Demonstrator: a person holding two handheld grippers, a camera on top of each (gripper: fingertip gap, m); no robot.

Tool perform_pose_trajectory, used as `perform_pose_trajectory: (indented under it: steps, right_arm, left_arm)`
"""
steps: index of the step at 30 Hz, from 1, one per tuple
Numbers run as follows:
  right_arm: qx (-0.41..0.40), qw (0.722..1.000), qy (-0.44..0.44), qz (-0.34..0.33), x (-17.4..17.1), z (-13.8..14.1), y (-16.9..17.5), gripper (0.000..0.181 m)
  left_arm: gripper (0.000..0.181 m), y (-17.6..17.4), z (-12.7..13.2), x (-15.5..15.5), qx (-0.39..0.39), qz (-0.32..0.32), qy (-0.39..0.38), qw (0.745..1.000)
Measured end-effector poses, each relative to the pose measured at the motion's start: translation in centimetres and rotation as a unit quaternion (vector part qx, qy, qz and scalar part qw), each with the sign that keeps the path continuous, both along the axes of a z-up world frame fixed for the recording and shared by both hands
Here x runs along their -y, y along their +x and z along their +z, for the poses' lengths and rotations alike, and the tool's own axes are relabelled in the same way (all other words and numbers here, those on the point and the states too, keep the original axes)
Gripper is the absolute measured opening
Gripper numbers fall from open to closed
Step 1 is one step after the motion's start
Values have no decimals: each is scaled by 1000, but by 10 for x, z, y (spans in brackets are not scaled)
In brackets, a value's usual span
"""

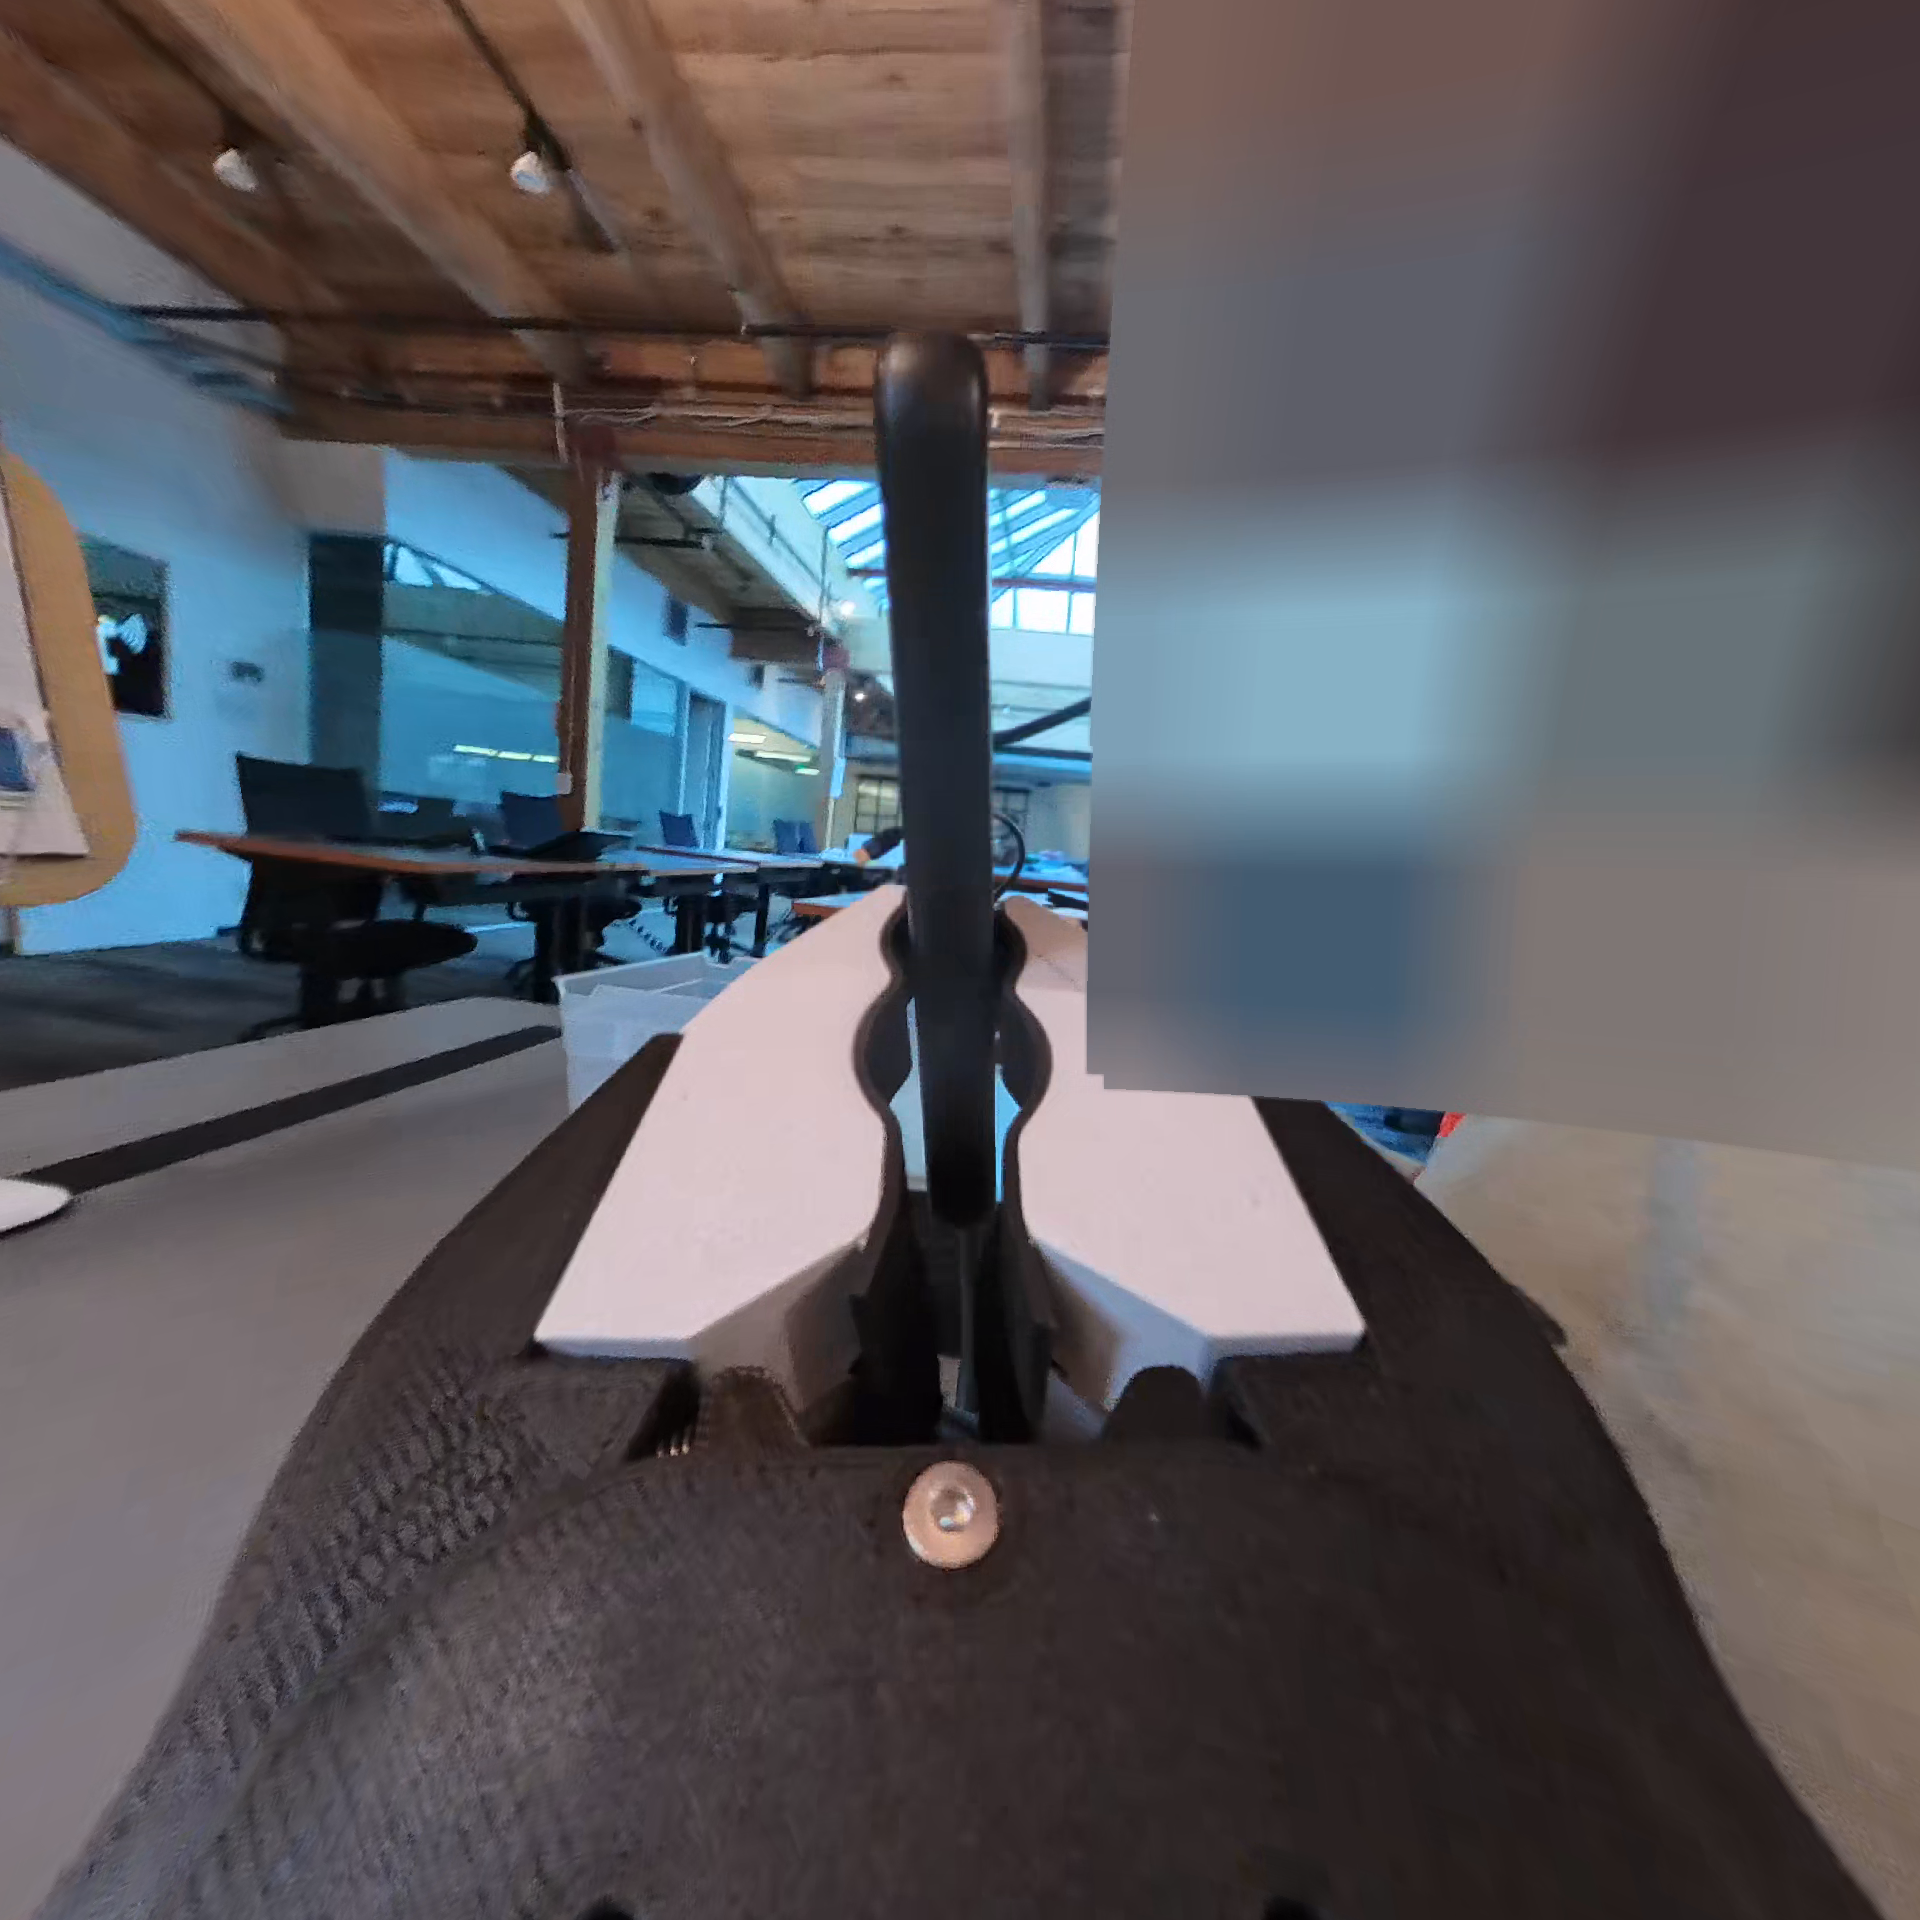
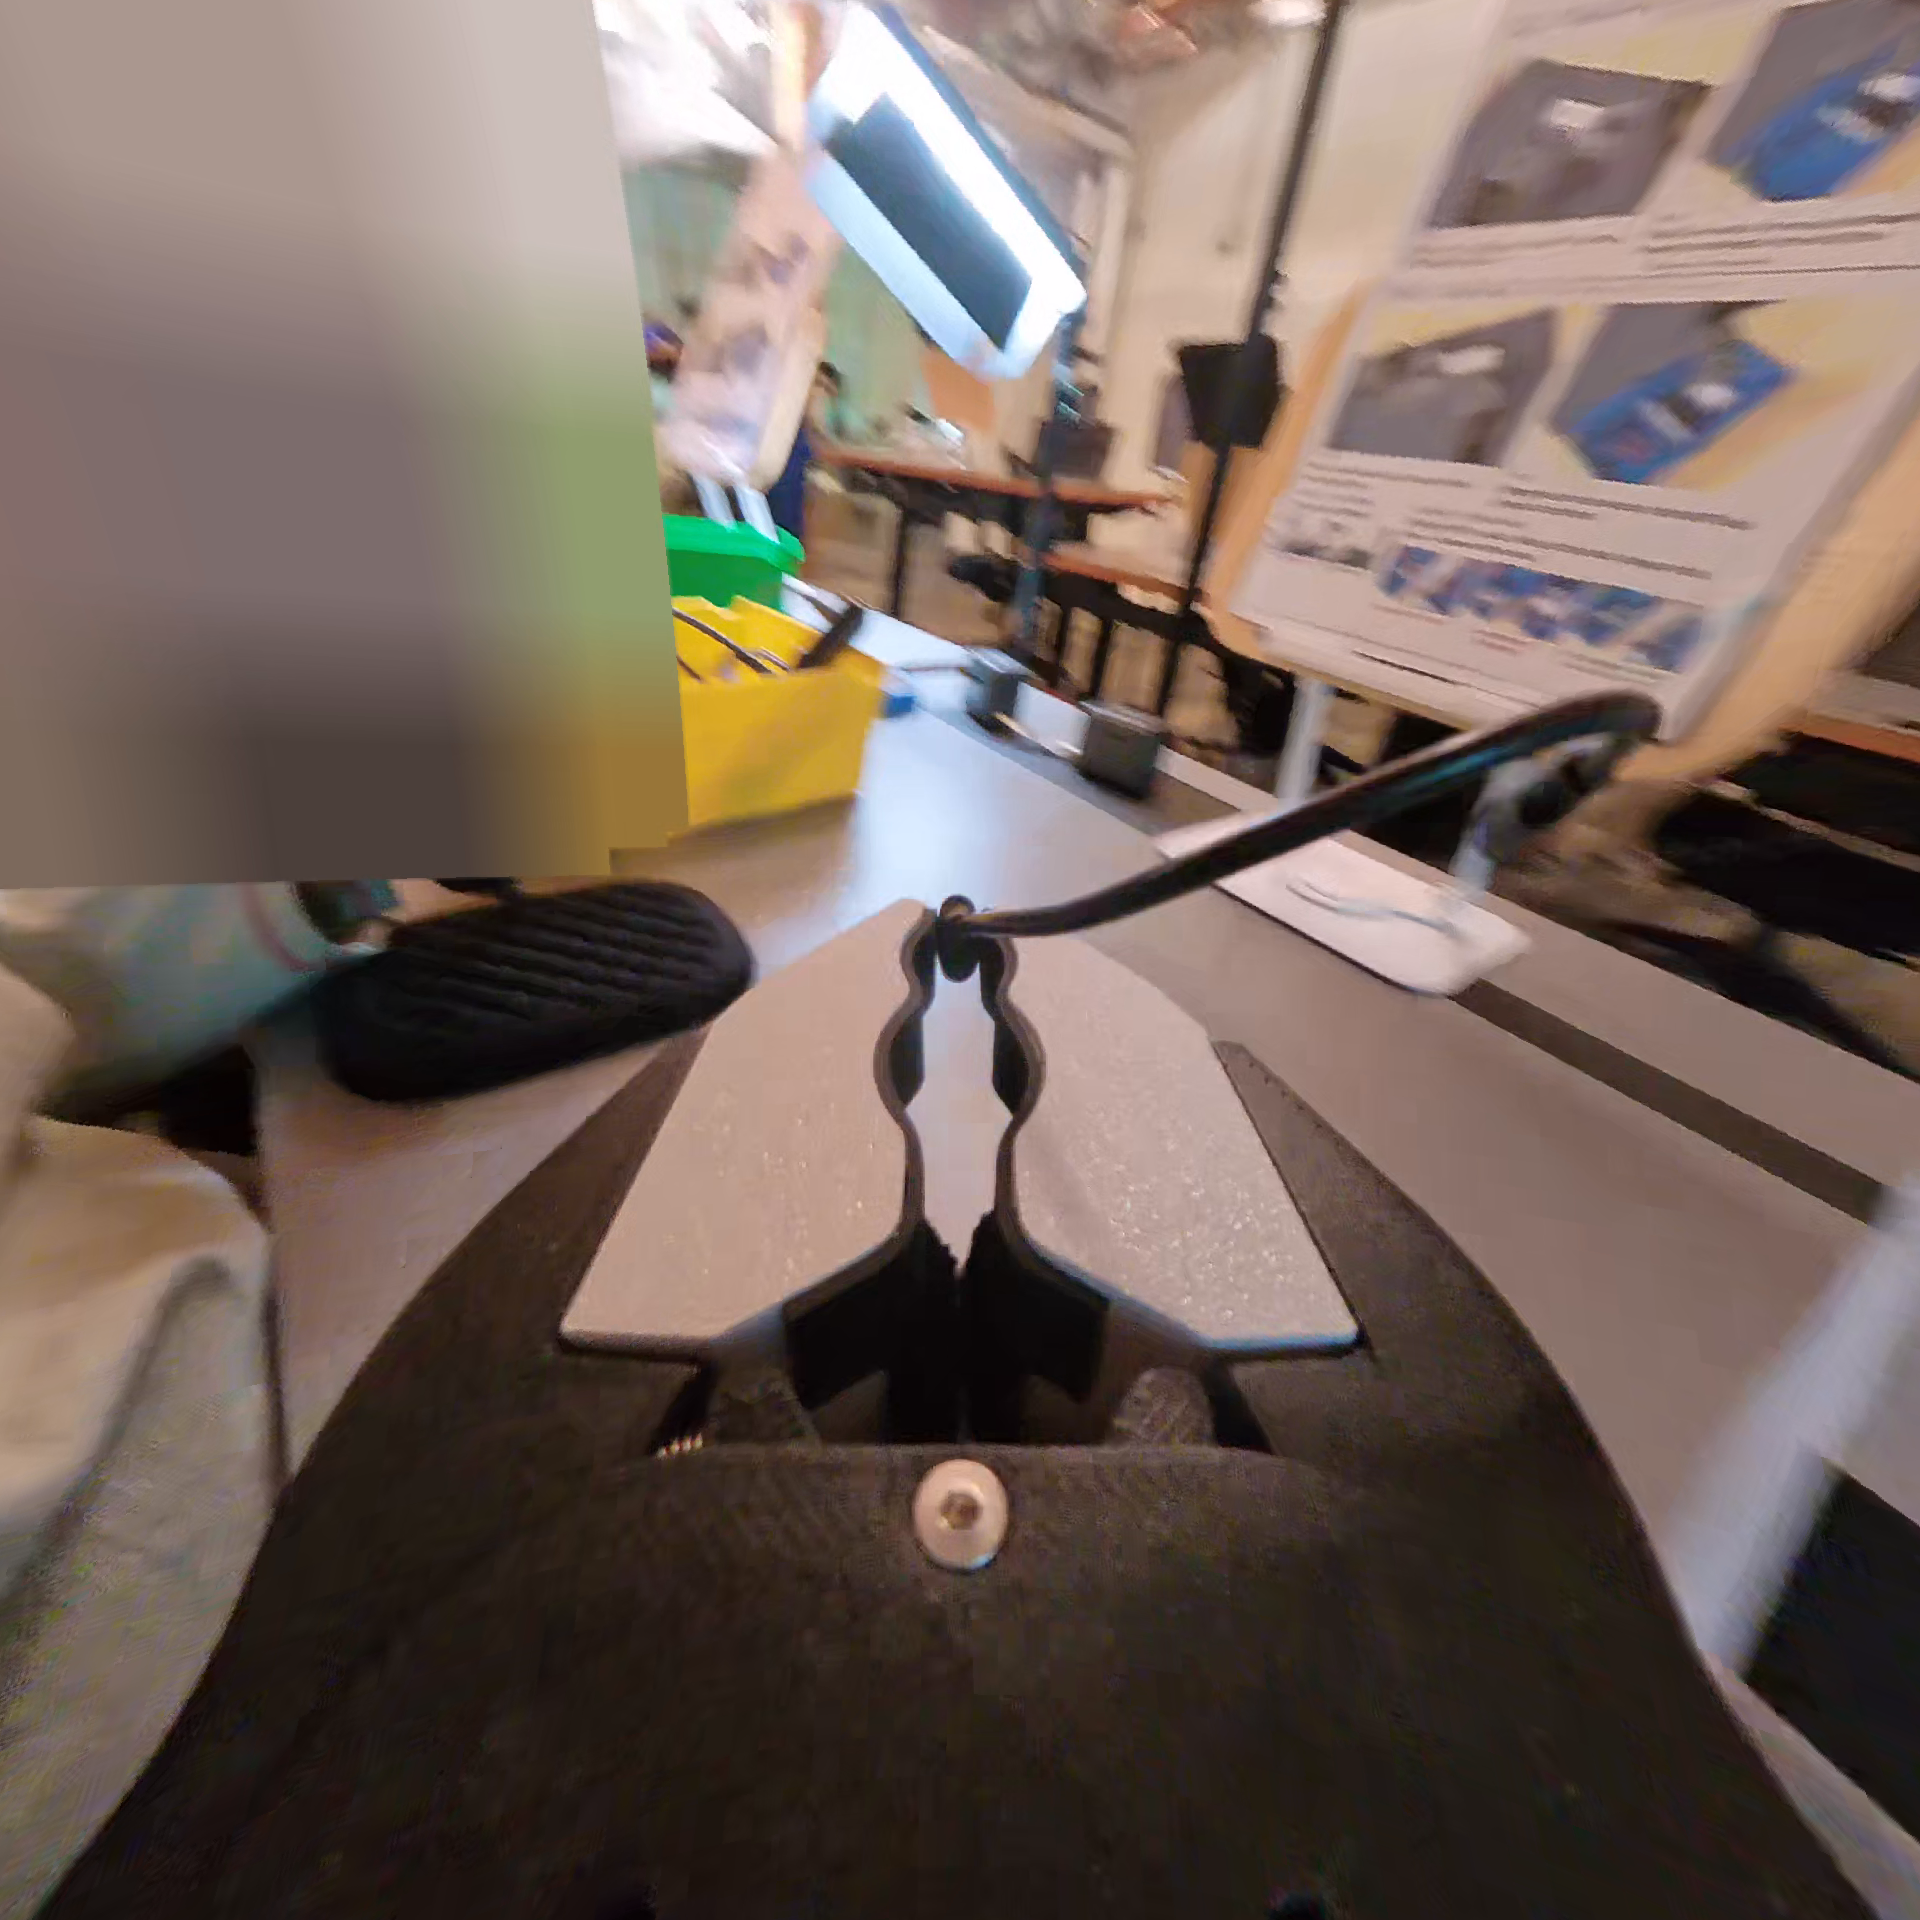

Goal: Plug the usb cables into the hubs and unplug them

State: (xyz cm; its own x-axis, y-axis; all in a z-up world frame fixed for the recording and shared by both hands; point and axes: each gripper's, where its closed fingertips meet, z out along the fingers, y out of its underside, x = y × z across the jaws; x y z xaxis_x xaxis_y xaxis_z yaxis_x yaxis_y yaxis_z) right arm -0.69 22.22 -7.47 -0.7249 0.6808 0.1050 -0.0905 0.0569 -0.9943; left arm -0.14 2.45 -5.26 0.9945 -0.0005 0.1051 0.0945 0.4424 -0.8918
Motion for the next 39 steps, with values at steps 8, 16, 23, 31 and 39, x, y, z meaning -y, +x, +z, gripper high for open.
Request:
perform_pose_trajectory:
  steps: [8, 16, 23, 31, 39]
  right_arm:
    - [133, 853, 280, -421, -202, -49, -4, 7]
    - [290, 762, 438, -380, -257, -123, -5, 12]
    - [288, 778, 425, -363, -253, -121, -12, 24]
    - [-12, 987, 113, -116, -78, -2, -15, 36]
    - [-64, 966, 107, 228, 105, 25, 38, 38]
  left_arm:
    - [12, -24, -32, -13, 42, 29, -6, 999]
    - [13, -25, -39, -16, 48, 22, -15, 998]
    - [12, -26, -44, -21, 50, 25, -30, 998]
    - [12, -24, -49, -26, 54, 16, -50, 997]
    - [12, 7, -65, -44, -11, -48, -127, 991]
